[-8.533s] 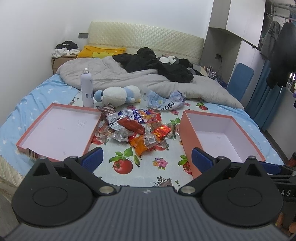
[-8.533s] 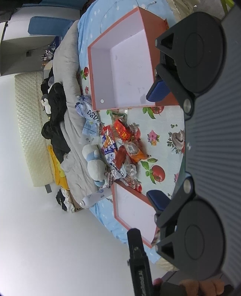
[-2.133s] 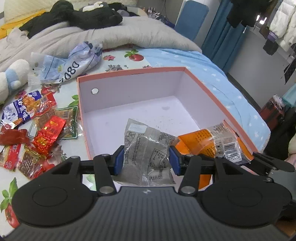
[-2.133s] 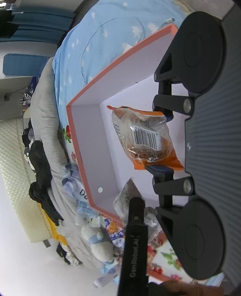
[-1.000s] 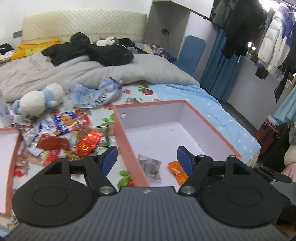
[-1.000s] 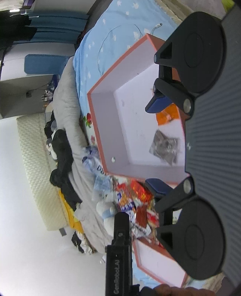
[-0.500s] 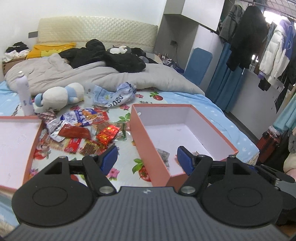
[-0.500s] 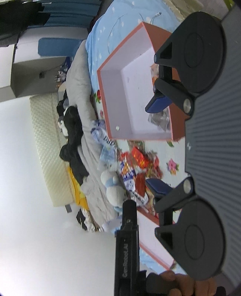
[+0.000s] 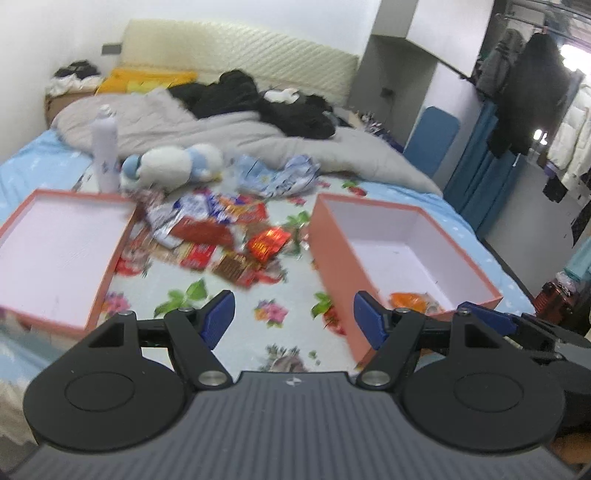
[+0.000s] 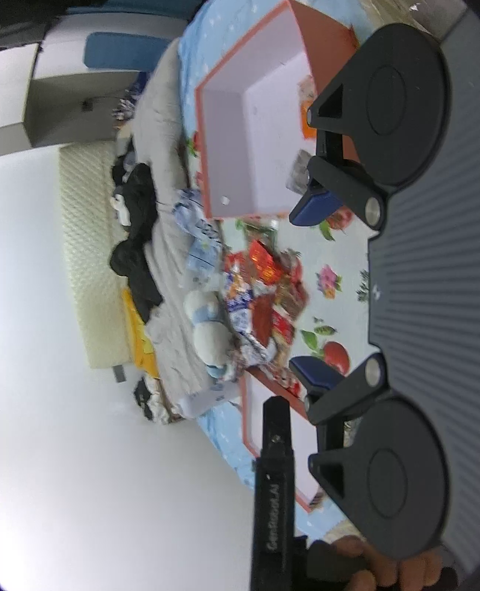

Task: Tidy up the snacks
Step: 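Lift both tools out of the box, then lower both tools back toward the snack pile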

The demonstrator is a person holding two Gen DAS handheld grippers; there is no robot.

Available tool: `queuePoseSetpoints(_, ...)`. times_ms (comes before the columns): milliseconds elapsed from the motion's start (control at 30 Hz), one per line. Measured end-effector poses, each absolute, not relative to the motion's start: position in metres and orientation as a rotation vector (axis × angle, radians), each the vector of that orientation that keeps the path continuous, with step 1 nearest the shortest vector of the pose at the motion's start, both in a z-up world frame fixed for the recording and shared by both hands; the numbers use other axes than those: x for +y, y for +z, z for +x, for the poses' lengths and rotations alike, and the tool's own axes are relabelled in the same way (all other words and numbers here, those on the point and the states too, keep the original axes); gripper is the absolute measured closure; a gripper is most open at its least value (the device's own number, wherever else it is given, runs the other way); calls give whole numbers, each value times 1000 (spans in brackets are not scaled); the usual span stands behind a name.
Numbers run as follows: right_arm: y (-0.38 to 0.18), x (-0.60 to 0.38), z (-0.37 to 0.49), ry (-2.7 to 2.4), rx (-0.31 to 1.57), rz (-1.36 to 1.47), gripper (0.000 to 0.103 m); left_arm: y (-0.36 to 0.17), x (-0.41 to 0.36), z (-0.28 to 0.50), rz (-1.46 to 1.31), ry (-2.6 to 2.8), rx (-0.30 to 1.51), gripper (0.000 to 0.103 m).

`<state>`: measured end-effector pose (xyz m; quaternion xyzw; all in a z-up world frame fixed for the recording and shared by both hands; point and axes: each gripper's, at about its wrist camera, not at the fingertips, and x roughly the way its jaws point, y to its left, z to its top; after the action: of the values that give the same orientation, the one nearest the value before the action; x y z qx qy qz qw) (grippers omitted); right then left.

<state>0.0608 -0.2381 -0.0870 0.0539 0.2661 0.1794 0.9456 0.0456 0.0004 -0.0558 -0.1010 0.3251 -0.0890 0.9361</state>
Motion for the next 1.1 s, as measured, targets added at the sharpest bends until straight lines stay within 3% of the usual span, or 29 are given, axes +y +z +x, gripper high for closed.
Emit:
queuePoseSetpoints(333, -101, -224, 66, 380, 600, 103, 24, -80, 24, 53, -249, -125, 721, 28)
queuePoseSetpoints(1100, -141, -193, 165, 403, 759, 90, 24, -118, 57, 178, -338, -68, 798, 28)
